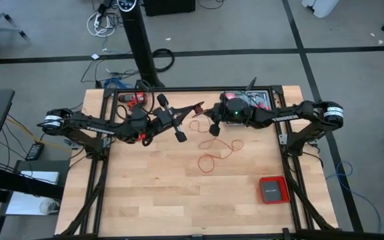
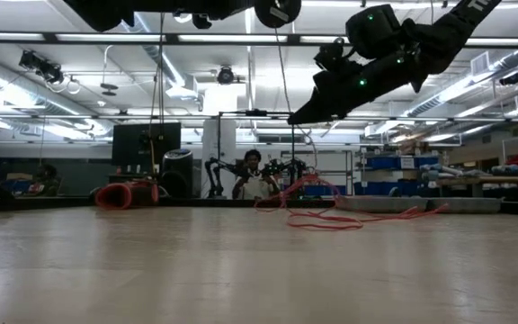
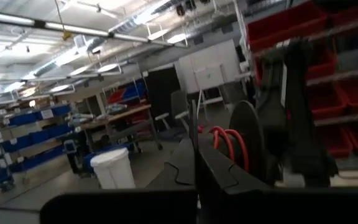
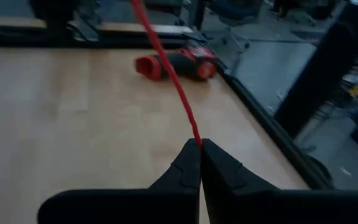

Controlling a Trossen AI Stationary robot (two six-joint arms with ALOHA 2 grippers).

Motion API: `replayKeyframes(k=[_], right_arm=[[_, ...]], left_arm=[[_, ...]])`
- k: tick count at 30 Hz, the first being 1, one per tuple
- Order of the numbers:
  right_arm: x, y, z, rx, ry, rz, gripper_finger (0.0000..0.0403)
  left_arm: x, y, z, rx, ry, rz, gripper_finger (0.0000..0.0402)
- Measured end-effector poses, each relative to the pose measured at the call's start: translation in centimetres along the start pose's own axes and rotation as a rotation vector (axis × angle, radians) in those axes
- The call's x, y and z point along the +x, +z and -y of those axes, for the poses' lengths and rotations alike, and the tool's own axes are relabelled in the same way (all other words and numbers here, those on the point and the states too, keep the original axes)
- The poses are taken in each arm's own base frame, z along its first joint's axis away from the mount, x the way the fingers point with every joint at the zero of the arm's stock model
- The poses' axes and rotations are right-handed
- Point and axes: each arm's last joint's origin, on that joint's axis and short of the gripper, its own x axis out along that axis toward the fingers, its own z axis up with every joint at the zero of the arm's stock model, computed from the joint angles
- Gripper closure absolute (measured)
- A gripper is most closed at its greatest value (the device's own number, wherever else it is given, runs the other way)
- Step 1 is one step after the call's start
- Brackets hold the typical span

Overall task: Coil cords
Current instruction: Coil the red wire on the black spool

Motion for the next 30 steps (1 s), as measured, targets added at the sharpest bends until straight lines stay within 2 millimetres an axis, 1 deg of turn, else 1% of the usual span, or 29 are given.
replayKeyframes(k=[3,7,12,17,23,30], right_arm=[[-1.3,0.6,1.1,-0.006,-0.054,-0.02,0.0401],[-3.8,2.3,1.9,-0.033,-0.128,0.011,0.0402],[-6.6,4.0,1.8,-0.071,-0.173,0.054,0.0402],[-8.6,5.0,1.0,-0.079,-0.142,0.099,0.0403],[-9.3,6.1,-0.8,-0.084,-0.064,0.189,0.0403],[-8.8,6.7,-3.0,-0.121,0.024,0.286,0.0403]], left_arm=[[-0.2,-0.3,0.2,0.021,0.002,-0.057,0.0401],[-0.3,-1.0,0.3,0.058,0.015,-0.143,0.0401],[-0.3,-1.9,0.1,0.1,0.031,-0.227,0.0401],[-0.2,-2.5,-0.4,0.133,0.068,-0.283,0.0401],[0.0,-3.5,-1.2,0.179,0.092,-0.356,0.0401],[0.1,-3.8,-1.8,0.188,0.112,-0.375,0.0401]])
